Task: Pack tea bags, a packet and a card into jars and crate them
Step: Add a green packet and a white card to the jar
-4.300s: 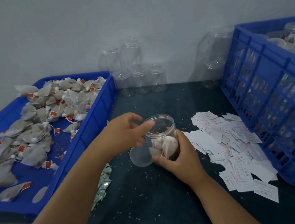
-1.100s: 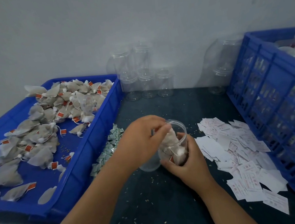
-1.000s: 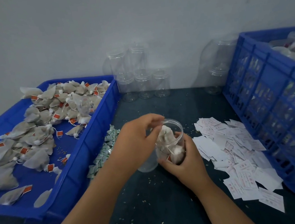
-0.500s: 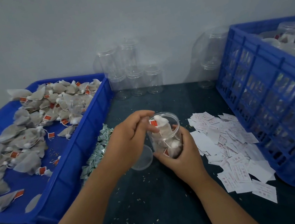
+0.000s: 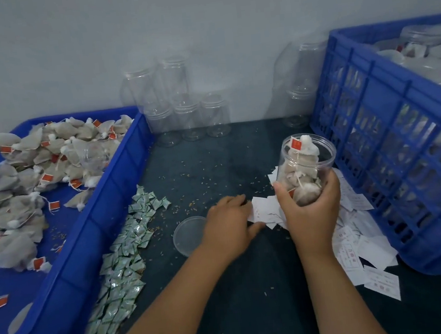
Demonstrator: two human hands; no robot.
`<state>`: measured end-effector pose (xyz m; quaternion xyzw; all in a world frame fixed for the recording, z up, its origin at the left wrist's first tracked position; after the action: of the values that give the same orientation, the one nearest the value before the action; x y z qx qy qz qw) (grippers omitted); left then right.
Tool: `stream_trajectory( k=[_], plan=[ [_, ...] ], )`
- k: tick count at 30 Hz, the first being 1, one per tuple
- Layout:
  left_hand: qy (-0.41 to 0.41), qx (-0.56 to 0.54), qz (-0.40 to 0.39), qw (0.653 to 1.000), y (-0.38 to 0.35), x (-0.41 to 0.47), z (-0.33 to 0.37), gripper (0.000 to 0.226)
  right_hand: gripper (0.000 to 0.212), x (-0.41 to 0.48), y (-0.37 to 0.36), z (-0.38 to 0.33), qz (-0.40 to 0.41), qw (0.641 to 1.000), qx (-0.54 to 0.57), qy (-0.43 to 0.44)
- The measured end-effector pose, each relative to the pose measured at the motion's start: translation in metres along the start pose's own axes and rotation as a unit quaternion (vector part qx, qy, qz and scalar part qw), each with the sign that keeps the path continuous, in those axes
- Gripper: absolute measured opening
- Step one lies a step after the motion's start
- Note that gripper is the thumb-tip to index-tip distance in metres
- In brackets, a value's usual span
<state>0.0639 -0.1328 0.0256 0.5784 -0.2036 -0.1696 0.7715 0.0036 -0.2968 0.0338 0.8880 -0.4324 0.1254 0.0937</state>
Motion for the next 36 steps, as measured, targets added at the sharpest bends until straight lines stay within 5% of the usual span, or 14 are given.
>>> stream_trajectory(
  k=[11, 16, 20, 26, 28, 31, 33, 36],
  plan=[
    [-0.080, 0.109, 0.090, 0.987, 0.012, -0.005, 0.005, 0.020, 0.094, 0.001, -0.008, 0.003, -0.034, 0.999, -0.002, -0.012],
    [0.027, 0.018, 0.124, 0.992, 0.033, -0.014, -0.012, 0.028, 0.086, -0.001, -0.009, 0.002, -0.071, 0.997, -0.003, -0.027],
    [0.153, -0.139, 0.239, 0.949, 0.079, -0.029, -0.031, 0.014, 0.074, -0.012, -0.014, -0.003, -0.140, 0.989, 0.031, -0.024],
    [0.007, -0.156, 0.383, 0.911, 0.151, -0.042, -0.009, 0.018, 0.076, -0.029, -0.025, -0.006, -0.232, 0.972, 0.032, 0.003],
    [-0.060, -0.095, 0.369, 0.923, 0.160, -0.039, 0.005, 0.022, 0.077, -0.032, -0.027, -0.005, -0.246, 0.969, 0.030, 0.007],
    [-0.164, -0.012, 0.214, 0.963, 0.152, -0.029, 0.018, 0.030, 0.080, -0.035, -0.028, -0.009, -0.251, 0.967, 0.030, 0.024],
    [-0.154, -0.016, 0.104, 0.982, 0.140, -0.026, 0.015, 0.032, 0.082, -0.035, -0.028, -0.011, -0.257, 0.965, 0.037, 0.028],
    [-0.121, -0.010, 0.041, 0.992, 0.126, -0.028, 0.006, 0.045, 0.082, -0.035, -0.030, -0.010, -0.277, 0.960, 0.039, 0.025]
  ],
)
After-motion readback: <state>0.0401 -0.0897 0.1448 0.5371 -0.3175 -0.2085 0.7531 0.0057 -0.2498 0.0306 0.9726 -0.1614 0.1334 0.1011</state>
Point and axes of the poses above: each hand's wrist, its own x-axis towards the middle knuckle, its own y-axis out of the back of the hand, z = x × y, the point moved 4 cm from there along x, towards the middle knuckle, and after that the axes turned 2 degrees about z, right-handed, at the moved point
